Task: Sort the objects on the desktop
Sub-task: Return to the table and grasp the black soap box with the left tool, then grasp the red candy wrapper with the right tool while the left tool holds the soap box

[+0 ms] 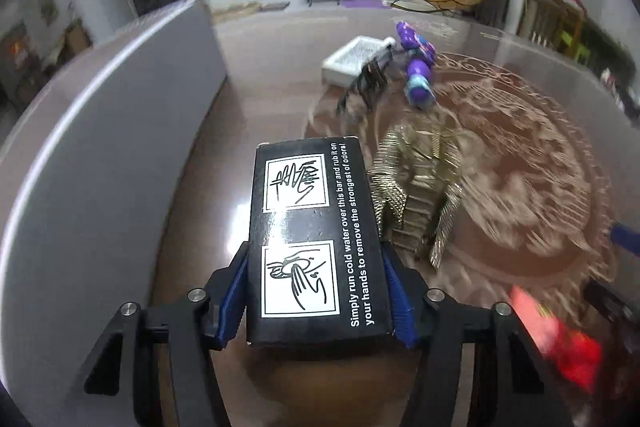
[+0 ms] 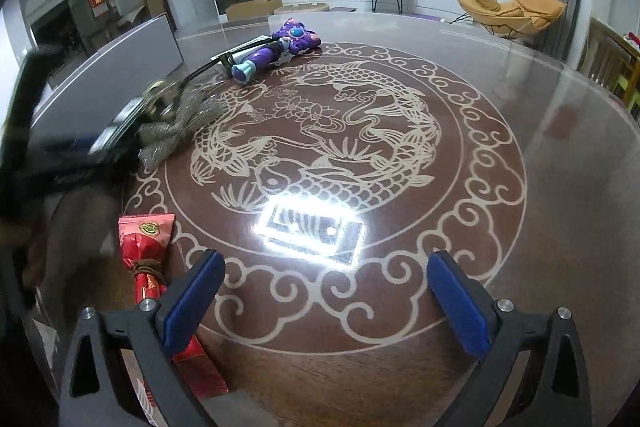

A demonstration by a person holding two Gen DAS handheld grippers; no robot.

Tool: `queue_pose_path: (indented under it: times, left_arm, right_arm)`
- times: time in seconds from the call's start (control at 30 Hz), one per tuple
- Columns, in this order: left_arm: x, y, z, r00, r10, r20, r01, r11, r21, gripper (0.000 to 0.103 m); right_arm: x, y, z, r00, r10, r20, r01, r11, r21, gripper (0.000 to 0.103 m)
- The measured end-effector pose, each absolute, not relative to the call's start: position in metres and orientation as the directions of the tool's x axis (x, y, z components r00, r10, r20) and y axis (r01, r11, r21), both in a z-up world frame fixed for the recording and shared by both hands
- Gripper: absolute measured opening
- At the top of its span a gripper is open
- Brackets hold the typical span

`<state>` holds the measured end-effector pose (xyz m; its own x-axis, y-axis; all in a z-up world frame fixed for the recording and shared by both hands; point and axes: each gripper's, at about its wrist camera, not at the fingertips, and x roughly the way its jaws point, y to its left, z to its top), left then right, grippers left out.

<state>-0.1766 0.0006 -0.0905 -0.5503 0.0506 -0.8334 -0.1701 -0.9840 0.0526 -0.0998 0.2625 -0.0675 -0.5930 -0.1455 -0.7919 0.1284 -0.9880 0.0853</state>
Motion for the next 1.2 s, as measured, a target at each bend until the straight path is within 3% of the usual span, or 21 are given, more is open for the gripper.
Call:
queue_pose_path:
  times: [0.1, 0.17, 0.23, 0.4, 0.53, 0.6, 0.77, 1.2]
  left_arm:
    - [-0.138, -0.006, -0.091, -0.517, 0.095, -0.851, -0.189, -0.982, 0.005, 0.061]
    - [-0.118, -0.009, -0.095, -0.521, 0.097, -0.848, -0.203, -0.979, 0.013, 0.068]
    - [-0.106, -0.012, -0.101, -0.557, 0.049, -0.829, -0.190, -0.979, 0.070, 0.103]
    - [-0.113, -0.027, -0.107, -0.564, 0.073, -0.823, -0.126, -0.992, -0.002, 0.103]
    - [-0.114, -0.026, -0.108, -0.574, 0.071, -0.816, -0.124, -0.992, 0.001, 0.103]
    - [-0.117, -0.025, -0.109, -0.577, 0.069, -0.814, -0.122, -0.993, 0.002, 0.103]
    - [-0.122, -0.023, -0.111, -0.578, 0.069, -0.813, -0.121, -0.993, 0.002, 0.103]
    - [-0.120, -0.024, -0.110, -0.578, 0.068, -0.813, -0.120, -0.993, 0.002, 0.103]
  right_arm:
    - [-0.099, 0.263, -0.067, -0.594, -0.145, -0.791, 0.124, -0.988, 0.088, 0.101]
    - [-0.099, 0.263, -0.067, -0.594, -0.145, -0.791, 0.124, -0.988, 0.088, 0.101]
    - [-0.098, 0.264, -0.067, -0.595, -0.149, -0.790, 0.124, -0.988, 0.093, 0.101]
    - [-0.096, 0.270, -0.065, -0.606, -0.198, -0.770, 0.127, -0.980, 0.152, 0.101]
    - [-0.082, 0.272, -0.055, -0.607, -0.434, -0.665, 0.307, -0.901, 0.308, 0.101]
    - [-0.076, 0.253, -0.057, -0.545, -0.459, -0.702, 0.429, -0.871, 0.238, 0.101]
    - [-0.070, 0.193, -0.074, -0.462, -0.362, -0.810, 0.623, -0.783, -0.005, 0.102]
    - [-0.092, 0.169, -0.078, -0.445, -0.368, -0.817, 0.651, -0.759, -0.013, 0.103]
